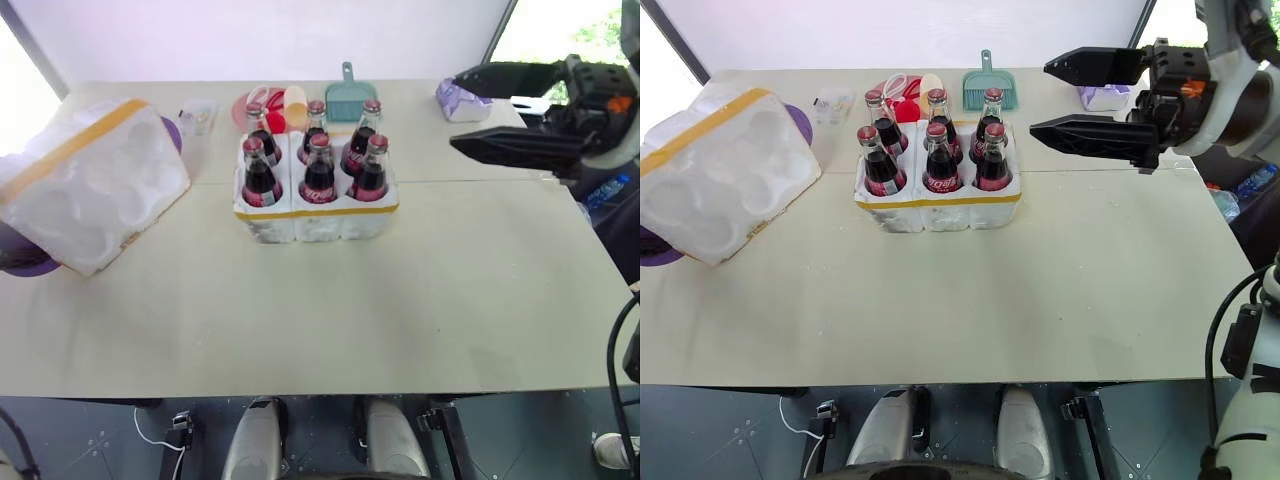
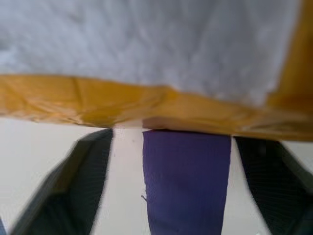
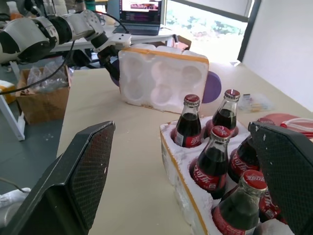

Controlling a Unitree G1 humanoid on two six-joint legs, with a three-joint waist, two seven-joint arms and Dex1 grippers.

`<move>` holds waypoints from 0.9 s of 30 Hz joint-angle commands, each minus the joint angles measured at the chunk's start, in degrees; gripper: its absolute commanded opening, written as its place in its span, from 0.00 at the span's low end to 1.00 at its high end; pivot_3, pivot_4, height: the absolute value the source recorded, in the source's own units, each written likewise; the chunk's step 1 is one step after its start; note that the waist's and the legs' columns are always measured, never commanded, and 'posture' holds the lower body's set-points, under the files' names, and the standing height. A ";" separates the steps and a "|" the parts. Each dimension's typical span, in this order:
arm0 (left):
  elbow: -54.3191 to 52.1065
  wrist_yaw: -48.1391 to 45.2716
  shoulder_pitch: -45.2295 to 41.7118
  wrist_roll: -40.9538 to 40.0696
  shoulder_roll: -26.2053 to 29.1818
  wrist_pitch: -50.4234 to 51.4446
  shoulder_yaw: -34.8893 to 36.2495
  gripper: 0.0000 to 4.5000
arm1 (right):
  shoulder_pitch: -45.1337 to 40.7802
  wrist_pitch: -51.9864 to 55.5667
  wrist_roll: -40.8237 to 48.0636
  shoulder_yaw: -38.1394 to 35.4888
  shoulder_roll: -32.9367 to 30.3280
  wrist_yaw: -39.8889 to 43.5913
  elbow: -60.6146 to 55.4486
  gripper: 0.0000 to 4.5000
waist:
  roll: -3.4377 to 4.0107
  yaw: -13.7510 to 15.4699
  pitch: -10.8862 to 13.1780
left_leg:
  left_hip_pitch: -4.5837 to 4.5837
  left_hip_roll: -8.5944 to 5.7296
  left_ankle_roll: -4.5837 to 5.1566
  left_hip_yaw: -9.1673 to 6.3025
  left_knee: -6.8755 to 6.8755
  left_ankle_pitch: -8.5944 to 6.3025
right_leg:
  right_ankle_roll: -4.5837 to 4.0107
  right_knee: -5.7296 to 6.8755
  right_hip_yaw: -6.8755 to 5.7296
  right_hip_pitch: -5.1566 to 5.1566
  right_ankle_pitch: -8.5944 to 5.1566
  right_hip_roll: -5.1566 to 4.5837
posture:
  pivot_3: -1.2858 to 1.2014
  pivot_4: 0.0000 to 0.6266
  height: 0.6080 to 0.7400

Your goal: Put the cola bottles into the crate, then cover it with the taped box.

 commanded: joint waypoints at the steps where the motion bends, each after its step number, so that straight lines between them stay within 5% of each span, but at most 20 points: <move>1: 0.81 1.33 -0.77 0.84 -0.66 -0.71 -0.21 0.45 | 0.61 -0.15 1.48 -2.55 -1.56 -0.79 -2.46 1.00 | 0.00 0.05 0.00 | 0.01 0.00 0.00 0.00 0.01 0.00 | 0.00 0.01 0.00 0.00 0.00 0.00 | 0.52 0.24 0.97; 4: 0.67 2.40 -0.86 1.47 -0.79 -1.63 -0.49 0.13 | 2.41 -0.29 1.48 -2.53 -2.65 -0.63 -3.07 1.00 | 0.00 0.10 -0.01 | 0.06 0.00 0.00 -0.01 0.06 0.00 | -0.01 0.02 0.00 0.01 -0.01 0.00 | 0.52 0.24 0.97; 15: -11.40 14.04 -5.50 -3.58 -1.36 -12.26 5.55 0.13 | 8.97 -3.15 -1.19 -3.56 -4.43 -2.60 -2.44 1.00 | -0.16 0.04 0.05 | -0.02 0.01 0.00 -0.09 0.09 0.00 | -0.01 0.06 -0.03 -0.02 -0.01 0.00 | 0.52 0.24 0.97; 27: -46.85 27.16 -1.76 -4.23 -16.78 -20.30 4.55 0.13 | 13.37 -2.89 0.32 -5.64 -2.17 -7.30 -4.53 1.00 | -0.16 -0.06 0.04 | -0.04 -0.02 -0.01 -0.07 0.12 0.01 | 0.00 0.07 0.01 0.03 0.00 -0.02 | 0.52 0.24 0.97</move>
